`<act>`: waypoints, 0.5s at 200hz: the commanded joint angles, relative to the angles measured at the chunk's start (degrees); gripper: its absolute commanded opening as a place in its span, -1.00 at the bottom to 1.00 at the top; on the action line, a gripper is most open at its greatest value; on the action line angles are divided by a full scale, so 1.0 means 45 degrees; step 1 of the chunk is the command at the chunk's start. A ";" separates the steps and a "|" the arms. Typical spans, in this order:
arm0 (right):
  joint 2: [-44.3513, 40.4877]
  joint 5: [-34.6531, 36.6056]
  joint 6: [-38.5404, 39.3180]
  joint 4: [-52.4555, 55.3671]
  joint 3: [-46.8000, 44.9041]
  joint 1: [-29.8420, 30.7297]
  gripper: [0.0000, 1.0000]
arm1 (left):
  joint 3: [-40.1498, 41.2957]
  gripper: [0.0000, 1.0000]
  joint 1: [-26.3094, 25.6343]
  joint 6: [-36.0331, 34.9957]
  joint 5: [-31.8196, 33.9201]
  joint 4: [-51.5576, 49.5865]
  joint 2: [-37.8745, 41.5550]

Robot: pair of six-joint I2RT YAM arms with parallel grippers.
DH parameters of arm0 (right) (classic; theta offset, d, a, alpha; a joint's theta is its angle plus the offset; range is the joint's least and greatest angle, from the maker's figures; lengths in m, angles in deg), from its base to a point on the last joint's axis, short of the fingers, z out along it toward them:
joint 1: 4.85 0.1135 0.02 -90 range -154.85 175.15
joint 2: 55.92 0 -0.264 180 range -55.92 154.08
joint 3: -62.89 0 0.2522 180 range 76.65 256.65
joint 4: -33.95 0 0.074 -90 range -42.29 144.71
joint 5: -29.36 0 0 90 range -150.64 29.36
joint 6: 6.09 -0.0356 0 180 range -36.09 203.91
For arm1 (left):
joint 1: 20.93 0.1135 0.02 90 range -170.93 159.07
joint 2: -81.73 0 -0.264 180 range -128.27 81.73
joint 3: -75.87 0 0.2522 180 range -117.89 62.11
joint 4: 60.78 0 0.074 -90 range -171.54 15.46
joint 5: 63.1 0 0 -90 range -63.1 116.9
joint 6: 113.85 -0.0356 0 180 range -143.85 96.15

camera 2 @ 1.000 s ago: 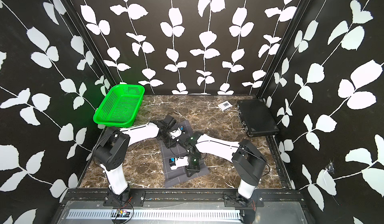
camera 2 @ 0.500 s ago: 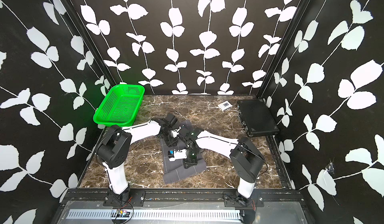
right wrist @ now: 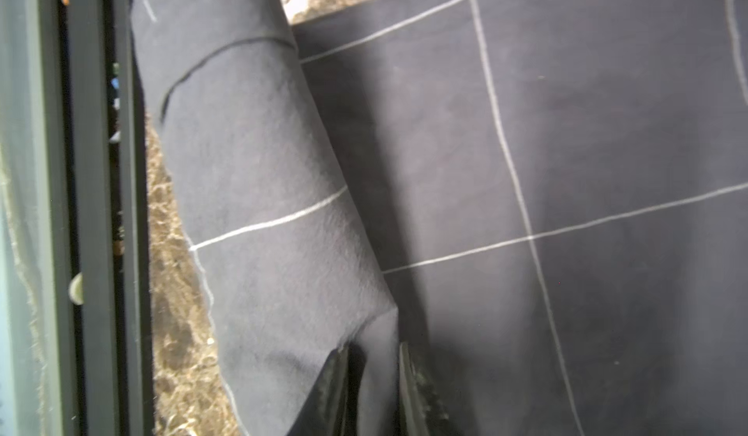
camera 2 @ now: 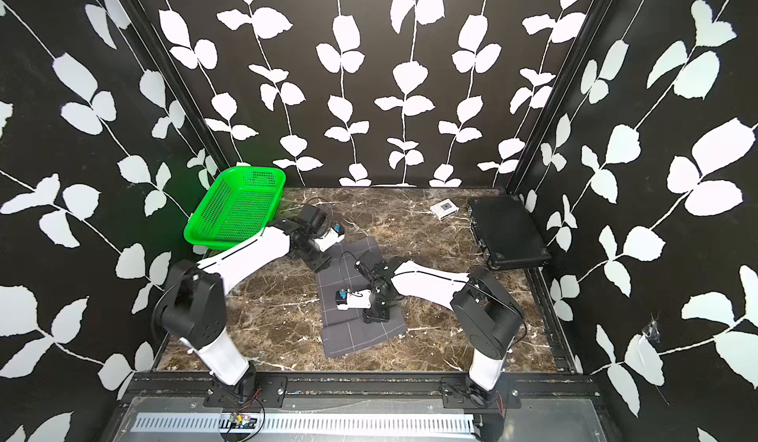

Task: Roll up the pillowcase
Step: Roll the pillowcase at the center of the board.

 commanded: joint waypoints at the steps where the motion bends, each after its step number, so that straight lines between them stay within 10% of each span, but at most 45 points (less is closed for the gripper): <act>1: 0.0210 0.0240 -0.0253 -0.0433 -0.0405 -0.0210 -0.52 | 0.1177 0.02 -0.0067 0.1096 -0.1409 -0.0668 0.1538; 51: 0.0531 0.0360 -0.0349 -0.0465 -0.0155 -0.0235 -0.55 | 0.3917 0.01 -0.0333 0.1555 -0.3390 -0.0035 0.4653; 100: 0.0317 0.0888 -0.0531 -0.0180 -0.0215 -0.0231 -0.70 | 0.4263 0.01 -0.1374 0.0058 -0.4289 -0.0363 0.3468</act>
